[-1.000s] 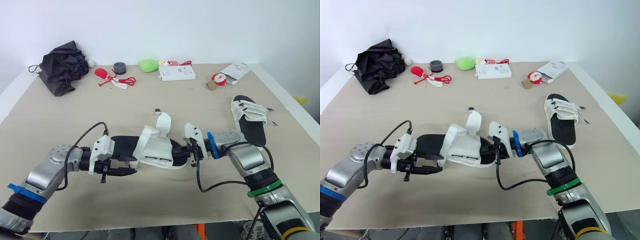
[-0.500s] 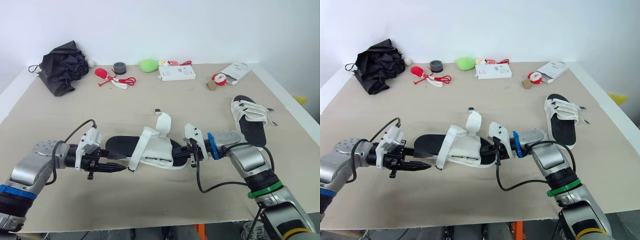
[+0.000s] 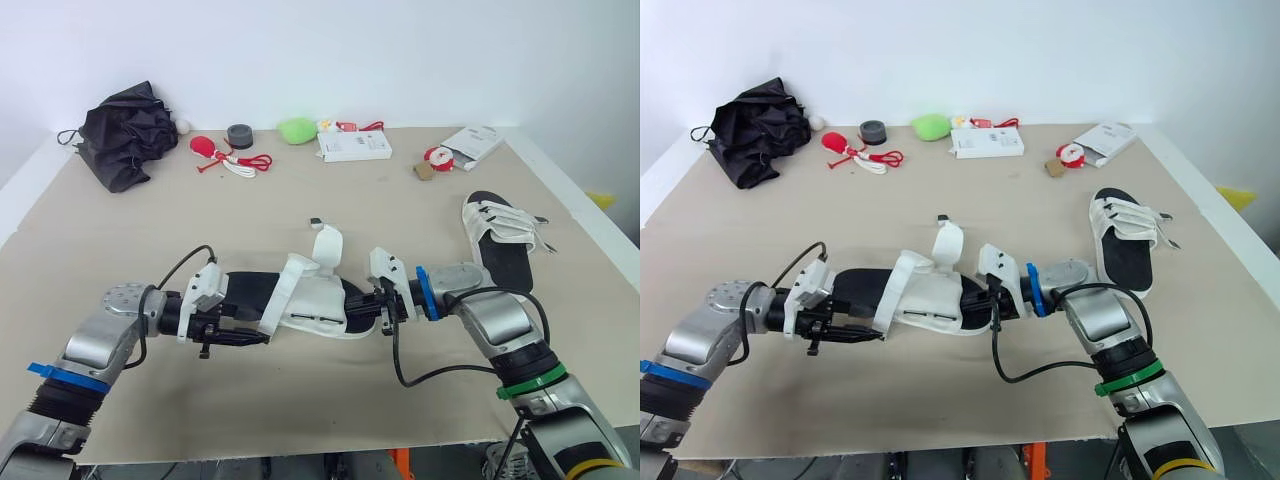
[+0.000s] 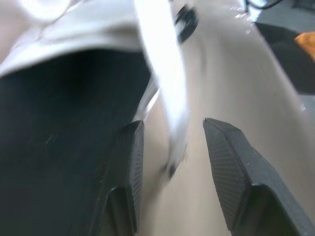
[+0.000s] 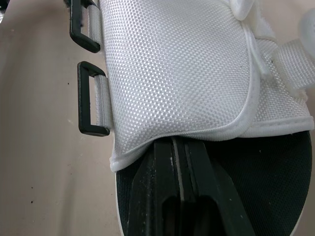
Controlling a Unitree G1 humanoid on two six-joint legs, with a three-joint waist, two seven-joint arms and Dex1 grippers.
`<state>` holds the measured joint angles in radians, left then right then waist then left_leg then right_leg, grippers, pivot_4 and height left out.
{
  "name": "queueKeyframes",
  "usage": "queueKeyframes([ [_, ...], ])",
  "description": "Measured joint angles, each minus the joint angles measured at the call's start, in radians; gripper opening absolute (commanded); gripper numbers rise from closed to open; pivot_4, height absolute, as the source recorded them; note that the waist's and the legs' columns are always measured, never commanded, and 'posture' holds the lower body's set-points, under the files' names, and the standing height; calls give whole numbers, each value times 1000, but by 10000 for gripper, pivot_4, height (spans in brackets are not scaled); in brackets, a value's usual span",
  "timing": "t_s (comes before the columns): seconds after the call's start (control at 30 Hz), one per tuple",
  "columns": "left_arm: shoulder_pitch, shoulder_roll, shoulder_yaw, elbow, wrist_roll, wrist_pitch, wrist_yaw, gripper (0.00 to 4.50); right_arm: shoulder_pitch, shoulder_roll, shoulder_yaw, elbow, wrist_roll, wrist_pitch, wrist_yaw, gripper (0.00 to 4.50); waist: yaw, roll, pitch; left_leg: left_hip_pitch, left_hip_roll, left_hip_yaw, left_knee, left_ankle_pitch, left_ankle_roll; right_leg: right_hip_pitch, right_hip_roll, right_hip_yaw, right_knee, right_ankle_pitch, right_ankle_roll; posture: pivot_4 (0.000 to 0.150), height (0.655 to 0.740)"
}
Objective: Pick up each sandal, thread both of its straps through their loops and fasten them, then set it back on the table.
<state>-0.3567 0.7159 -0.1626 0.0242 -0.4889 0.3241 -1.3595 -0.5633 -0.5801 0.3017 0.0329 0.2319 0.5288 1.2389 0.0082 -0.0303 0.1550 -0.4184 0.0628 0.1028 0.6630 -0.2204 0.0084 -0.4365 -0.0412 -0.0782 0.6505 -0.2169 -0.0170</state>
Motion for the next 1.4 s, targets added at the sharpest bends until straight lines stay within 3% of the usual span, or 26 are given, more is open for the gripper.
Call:
queueKeyframes([
  [0.1,-5,-7,-5,-3,1,35,3,19514,1,0,-1,-4,0,7,-3,0,0,0,0,0,0,0,0,0,0,0,0,0,0,0,0,1500,7400],
  [0.23,-5,0,-30,-3,29,61,-4,5969,3,-1,-3,-8,0,11,-6,0,0,0,0,0,0,0,0,0,0,0,0,0,0,0,0,1500,7400],
  [0.33,-6,23,-35,14,56,61,-33,2020,4,-1,-4,-10,1,13,-7,0,0,0,0,0,0,0,0,0,0,0,0,0,0,0,0,1500,7400],
  [0.53,-21,-73,-31,45,77,50,42,2020,5,-6,-6,-11,1,17,-9,0,0,-1,0,0,-1,0,1,0,0,0,-1,0,0,1,1,1500,7400],
  [0.77,-27,-65,-27,18,60,141,54,2020,5,-6,-6,-11,1,17,-10,0,0,-1,0,0,-1,0,1,0,0,0,-1,0,0,1,1,1500,7400],
  [1.0,-161,-47,81,-97,-243,602,84,2020,1,-6,-4,-5,1,16,-10,0,0,-1,0,0,-1,-2,3,0,0,2,0,0,0,1,2,1500,7400],
  [1.2,-142,-27,59,-72,-204,590,96,2020,-2,-5,-2,1,1,14,-9,0,0,-1,0,1,-2,-1,1,0,0,2,0,1,0,1,1,1500,7400],
  [1.4,-153,-73,96,-24,-209,600,167,2020,2,-5,-4,-2,1,14,-14,0,0,-1,0,1,-1,-2,2,0,0,2,0,0,0,1,2,1500,7400],
])
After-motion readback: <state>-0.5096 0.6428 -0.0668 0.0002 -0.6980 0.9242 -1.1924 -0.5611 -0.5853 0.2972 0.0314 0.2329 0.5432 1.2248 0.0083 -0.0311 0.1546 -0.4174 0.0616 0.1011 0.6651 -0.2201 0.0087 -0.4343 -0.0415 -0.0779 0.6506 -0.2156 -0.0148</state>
